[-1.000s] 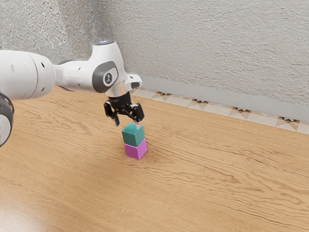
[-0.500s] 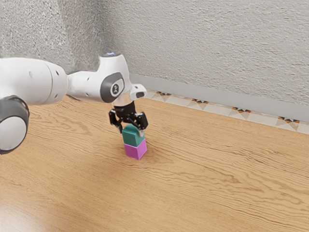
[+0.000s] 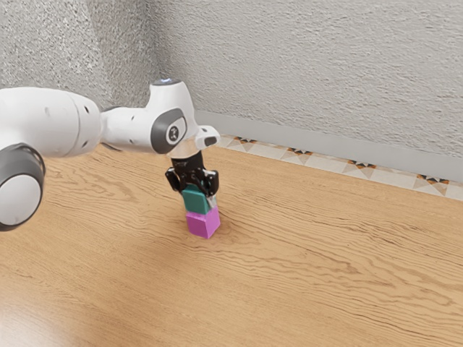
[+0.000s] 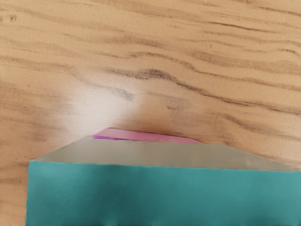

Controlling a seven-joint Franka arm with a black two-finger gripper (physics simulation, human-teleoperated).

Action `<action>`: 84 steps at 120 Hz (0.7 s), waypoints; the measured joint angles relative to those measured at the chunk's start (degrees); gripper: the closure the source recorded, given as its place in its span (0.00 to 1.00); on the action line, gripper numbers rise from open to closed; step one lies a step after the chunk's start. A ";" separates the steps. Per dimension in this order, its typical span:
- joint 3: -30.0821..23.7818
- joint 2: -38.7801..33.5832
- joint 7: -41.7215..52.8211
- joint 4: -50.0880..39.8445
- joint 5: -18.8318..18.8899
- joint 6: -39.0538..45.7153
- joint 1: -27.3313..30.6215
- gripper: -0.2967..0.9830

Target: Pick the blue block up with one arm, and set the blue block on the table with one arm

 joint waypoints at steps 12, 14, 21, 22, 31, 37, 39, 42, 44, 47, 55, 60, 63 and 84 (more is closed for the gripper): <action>0.06 -3.05 -0.28 -0.55 0.74 -0.61 0.01 0.51; 0.07 -3.69 -0.29 -0.62 1.03 -0.83 0.03 0.50; 0.17 -6.41 -0.09 -1.60 1.90 -1.63 0.29 0.46; 0.22 -6.78 -0.04 -1.77 2.00 -1.74 0.35 0.46; 2.11 -8.64 0.79 -3.19 2.90 -2.57 1.38 0.47; 2.68 -8.79 1.50 -3.66 3.32 -2.97 3.12 0.49; 2.79 -8.67 1.75 -3.74 3.43 -3.08 3.80 0.49; 2.87 -8.38 2.13 -3.83 3.58 -3.23 4.67 0.50; 2.90 -7.99 2.39 -3.85 3.67 -3.31 5.27 0.50; 2.93 -7.42 2.79 -3.84 3.79 -3.41 6.00 0.51; 2.96 -5.02 3.82 -3.37 4.04 -3.52 7.41 0.53; 2.93 -3.45 4.43 -2.98 4.14 -3.52 8.28 0.54; 2.91 -2.71 4.78 -2.80 4.20 -3.51 8.79 0.54; 2.89 -0.41 7.19 -2.42 3.94 -3.32 10.13 0.46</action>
